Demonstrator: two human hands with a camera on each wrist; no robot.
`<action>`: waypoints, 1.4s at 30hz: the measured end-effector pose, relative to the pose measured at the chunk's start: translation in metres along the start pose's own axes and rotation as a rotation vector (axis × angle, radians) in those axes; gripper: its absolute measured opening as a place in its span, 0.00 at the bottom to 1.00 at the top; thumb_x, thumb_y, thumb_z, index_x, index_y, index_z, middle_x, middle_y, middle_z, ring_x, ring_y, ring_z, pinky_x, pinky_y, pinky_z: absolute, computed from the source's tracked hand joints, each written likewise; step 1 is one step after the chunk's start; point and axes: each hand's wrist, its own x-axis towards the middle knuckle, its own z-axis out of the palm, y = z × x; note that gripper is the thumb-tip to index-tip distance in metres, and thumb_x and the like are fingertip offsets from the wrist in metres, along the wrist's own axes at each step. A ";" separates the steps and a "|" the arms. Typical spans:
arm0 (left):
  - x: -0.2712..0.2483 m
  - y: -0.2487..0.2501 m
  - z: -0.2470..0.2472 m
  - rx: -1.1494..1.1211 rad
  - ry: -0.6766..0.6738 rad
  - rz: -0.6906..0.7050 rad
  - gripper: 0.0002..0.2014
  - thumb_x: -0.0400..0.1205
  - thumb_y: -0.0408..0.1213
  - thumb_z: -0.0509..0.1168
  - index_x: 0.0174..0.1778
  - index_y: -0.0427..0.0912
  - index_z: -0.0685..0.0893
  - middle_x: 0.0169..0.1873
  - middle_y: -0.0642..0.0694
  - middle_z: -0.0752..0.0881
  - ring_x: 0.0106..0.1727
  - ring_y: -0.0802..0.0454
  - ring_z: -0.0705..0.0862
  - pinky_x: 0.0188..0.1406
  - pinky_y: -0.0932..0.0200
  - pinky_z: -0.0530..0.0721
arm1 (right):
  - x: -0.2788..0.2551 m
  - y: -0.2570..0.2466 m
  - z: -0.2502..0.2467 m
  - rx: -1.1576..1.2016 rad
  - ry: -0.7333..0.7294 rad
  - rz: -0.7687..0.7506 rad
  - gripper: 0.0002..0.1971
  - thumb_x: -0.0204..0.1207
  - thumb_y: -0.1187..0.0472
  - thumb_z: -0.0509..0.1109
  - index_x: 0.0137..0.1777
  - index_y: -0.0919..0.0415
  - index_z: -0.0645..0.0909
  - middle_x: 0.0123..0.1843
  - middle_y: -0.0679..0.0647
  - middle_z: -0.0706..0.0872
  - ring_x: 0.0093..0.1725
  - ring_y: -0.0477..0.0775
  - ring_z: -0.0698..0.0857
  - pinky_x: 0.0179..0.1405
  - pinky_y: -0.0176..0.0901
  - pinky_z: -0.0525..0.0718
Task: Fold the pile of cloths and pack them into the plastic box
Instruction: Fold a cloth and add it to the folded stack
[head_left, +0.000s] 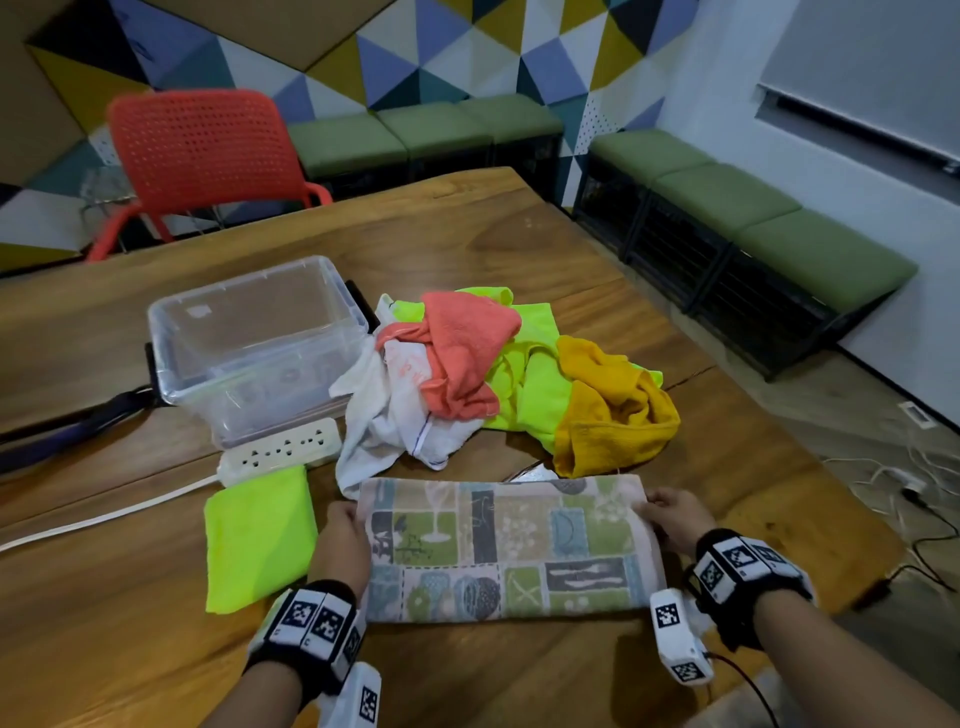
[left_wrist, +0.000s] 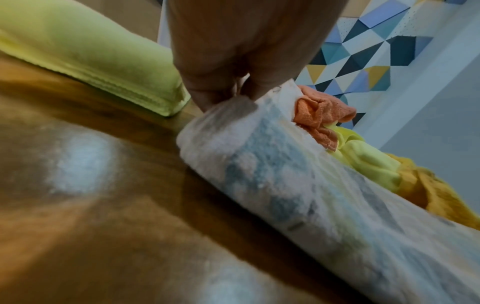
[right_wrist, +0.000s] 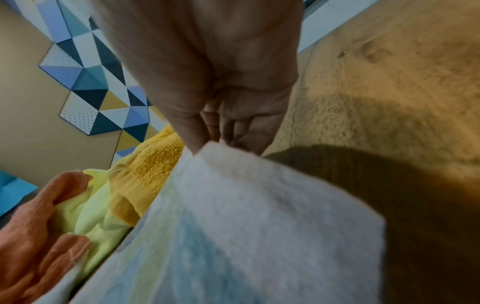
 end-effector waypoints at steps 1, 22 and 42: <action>-0.003 0.000 0.001 -0.034 0.026 -0.005 0.05 0.88 0.36 0.50 0.52 0.39 0.68 0.48 0.31 0.83 0.43 0.39 0.80 0.43 0.49 0.77 | 0.000 0.002 0.003 0.005 0.000 0.007 0.05 0.81 0.68 0.63 0.50 0.71 0.78 0.39 0.62 0.82 0.41 0.60 0.81 0.43 0.52 0.80; -0.036 -0.029 0.002 0.426 -0.102 0.234 0.28 0.84 0.26 0.49 0.81 0.45 0.56 0.75 0.41 0.59 0.66 0.41 0.77 0.58 0.51 0.80 | -0.035 0.034 0.017 -0.214 -0.019 -0.204 0.20 0.78 0.79 0.56 0.64 0.65 0.80 0.69 0.63 0.78 0.69 0.61 0.78 0.70 0.53 0.77; -0.033 -0.022 0.076 0.783 -0.131 0.691 0.31 0.85 0.57 0.33 0.83 0.48 0.45 0.83 0.43 0.46 0.84 0.43 0.41 0.77 0.44 0.44 | -0.046 0.040 0.137 -1.163 -0.035 -0.596 0.37 0.81 0.38 0.29 0.82 0.61 0.53 0.77 0.62 0.65 0.78 0.64 0.67 0.77 0.50 0.42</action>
